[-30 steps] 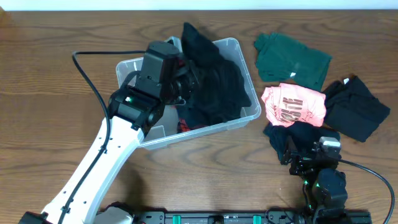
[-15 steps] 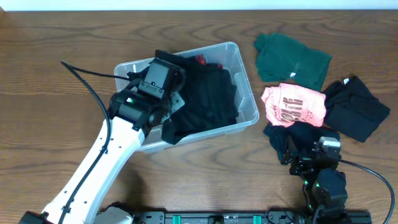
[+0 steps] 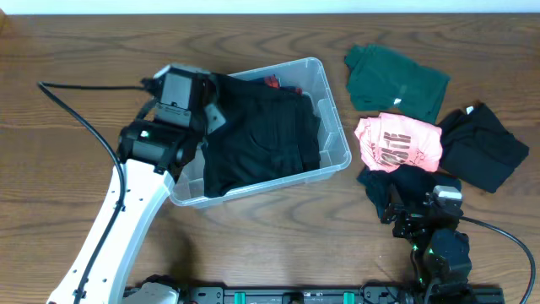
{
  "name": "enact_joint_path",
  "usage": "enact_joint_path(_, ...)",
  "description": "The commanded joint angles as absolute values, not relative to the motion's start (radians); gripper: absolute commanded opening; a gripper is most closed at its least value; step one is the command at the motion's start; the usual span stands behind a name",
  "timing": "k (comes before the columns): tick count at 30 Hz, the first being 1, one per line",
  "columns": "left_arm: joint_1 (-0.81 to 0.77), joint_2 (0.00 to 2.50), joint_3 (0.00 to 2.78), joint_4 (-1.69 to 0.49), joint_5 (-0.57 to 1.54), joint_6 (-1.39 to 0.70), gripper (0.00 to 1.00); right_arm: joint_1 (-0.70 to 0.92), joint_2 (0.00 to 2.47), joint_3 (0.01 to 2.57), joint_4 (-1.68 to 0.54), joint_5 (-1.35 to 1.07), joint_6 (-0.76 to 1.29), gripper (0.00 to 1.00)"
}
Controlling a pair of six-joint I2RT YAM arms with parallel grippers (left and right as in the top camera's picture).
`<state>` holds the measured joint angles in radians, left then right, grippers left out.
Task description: Pack container
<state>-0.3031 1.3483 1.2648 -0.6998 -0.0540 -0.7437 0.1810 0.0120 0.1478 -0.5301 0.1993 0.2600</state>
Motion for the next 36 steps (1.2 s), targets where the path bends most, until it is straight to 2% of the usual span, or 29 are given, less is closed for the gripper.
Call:
enact_joint_path(1,-0.321,1.351,1.291,-0.651,0.147,-0.657,0.52,0.188,0.007,0.145,-0.530,0.206,0.273,0.99)
enact_joint_path(5,-0.353,1.411,1.283,-0.645,0.146,-0.564,0.47,0.188,0.007,0.145,-0.530,0.206,0.273,0.99)
enact_joint_path(20,-0.277,1.862,1.253,-0.784,0.059,-0.450,0.48,0.188,0.007,0.145,-0.530,0.206,0.273,0.99)
enact_joint_path(32,-0.150,1.900,1.266,-0.678,0.059,-0.116,0.49,0.188,0.007,0.145,-0.530,0.206,0.273,0.99)
enact_joint_path(36,-0.067,1.900,1.289,-0.673,0.060,-0.077,0.49,0.188,0.007,0.145,-0.530,0.206,0.273,0.99)
